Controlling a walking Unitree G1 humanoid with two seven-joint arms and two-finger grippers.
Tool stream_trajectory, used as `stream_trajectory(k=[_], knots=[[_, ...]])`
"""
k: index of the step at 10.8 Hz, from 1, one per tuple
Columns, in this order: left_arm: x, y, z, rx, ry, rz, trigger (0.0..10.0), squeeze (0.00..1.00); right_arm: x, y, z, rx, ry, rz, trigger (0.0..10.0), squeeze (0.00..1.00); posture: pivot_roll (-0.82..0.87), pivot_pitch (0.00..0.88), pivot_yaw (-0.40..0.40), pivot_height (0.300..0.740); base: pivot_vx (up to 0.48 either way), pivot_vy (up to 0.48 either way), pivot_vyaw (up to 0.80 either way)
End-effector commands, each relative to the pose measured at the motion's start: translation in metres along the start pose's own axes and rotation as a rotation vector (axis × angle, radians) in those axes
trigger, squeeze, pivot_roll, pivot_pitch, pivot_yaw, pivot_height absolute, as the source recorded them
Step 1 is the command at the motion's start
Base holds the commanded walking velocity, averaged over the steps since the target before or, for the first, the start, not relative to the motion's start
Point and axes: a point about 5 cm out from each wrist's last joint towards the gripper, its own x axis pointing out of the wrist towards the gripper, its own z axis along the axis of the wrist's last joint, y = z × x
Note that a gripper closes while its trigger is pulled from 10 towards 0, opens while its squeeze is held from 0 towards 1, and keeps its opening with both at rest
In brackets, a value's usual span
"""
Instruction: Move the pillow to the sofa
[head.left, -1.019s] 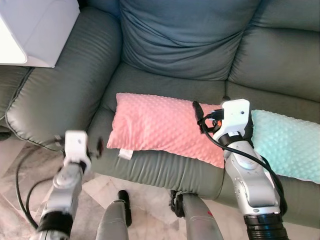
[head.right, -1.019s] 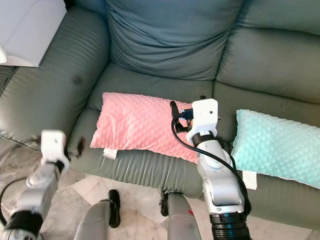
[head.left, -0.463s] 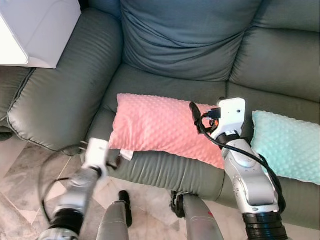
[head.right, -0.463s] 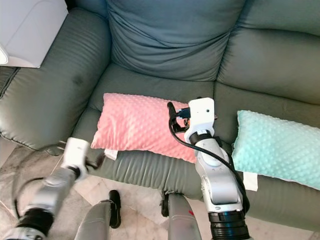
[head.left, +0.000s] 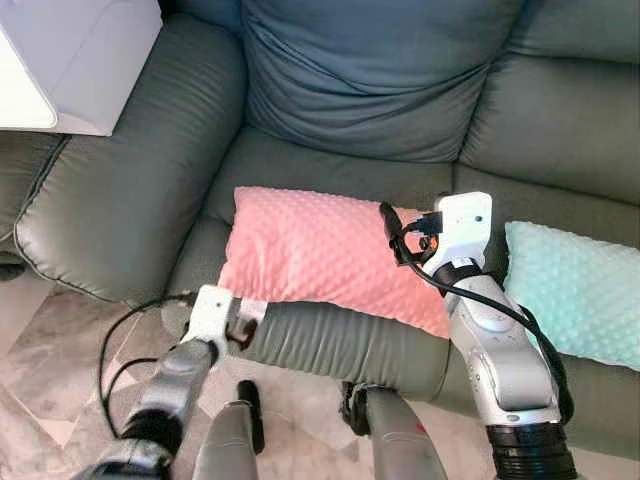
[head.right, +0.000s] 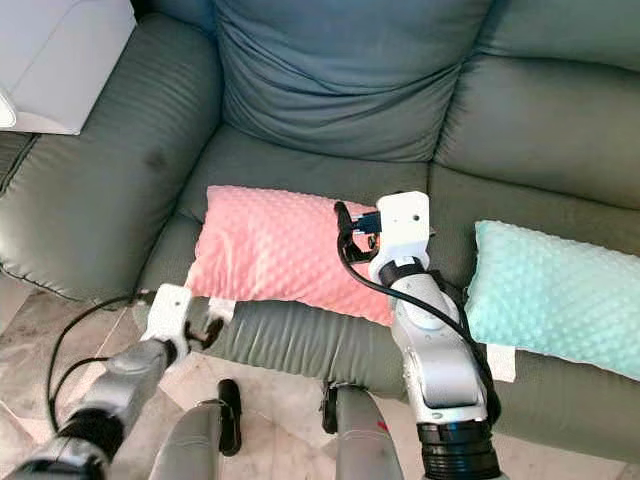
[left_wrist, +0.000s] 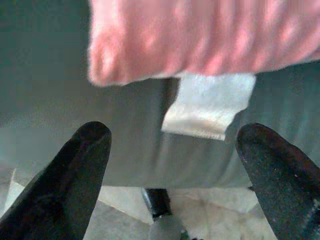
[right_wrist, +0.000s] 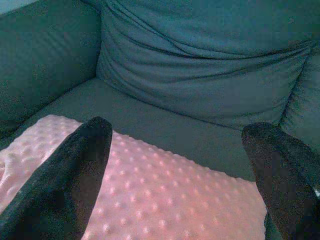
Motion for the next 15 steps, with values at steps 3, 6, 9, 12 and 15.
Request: stream_trajectory(k=[3, 6, 9, 12, 15], knots=[[0.002, -0.009, -0.009, -0.011, 0.018, 0.014, 10.0, 0.0, -0.004, 0.0, 0.003, 0.001, -0.006, -0.001, 10.0, 0.0, -0.14, 0.372, 0.003, 0.74, 0.0, 0.0, 0.0], [0.007, -0.014, -0.002, -0.002, -0.003, 0.051, 10.0, 0.0, -0.004, 0.001, 0.004, 0.002, -0.008, -0.006, 10.0, 0.0, -0.15, 0.37, 0.0, 0.74, 0.0, 0.0, 0.0], [0.009, -0.015, 0.002, 0.008, -0.014, 0.094, 10.0, 0.0, -0.003, 0.0, 0.005, -0.001, -0.014, -0.01, 10.0, 0.0, -0.15, 0.367, -0.001, 0.74, 0.0, 0.0, 0.0], [0.011, -0.013, 0.008, 0.0, -0.032, 0.145, 10.0, 0.0, -0.003, 0.0, 0.006, -0.002, -0.019, -0.014, 10.0, 0.0, -0.16, 0.365, -0.001, 0.74, 0.0, 0.0, 0.0], [0.013, -0.015, 0.016, 0.03, -0.052, 0.172, 10.0, 0.0, -0.002, -0.001, 0.006, -0.006, -0.023, -0.018, 10.0, 0.0, -0.16, 0.363, 0.0, 0.74, 0.0, 0.0, 0.0]])
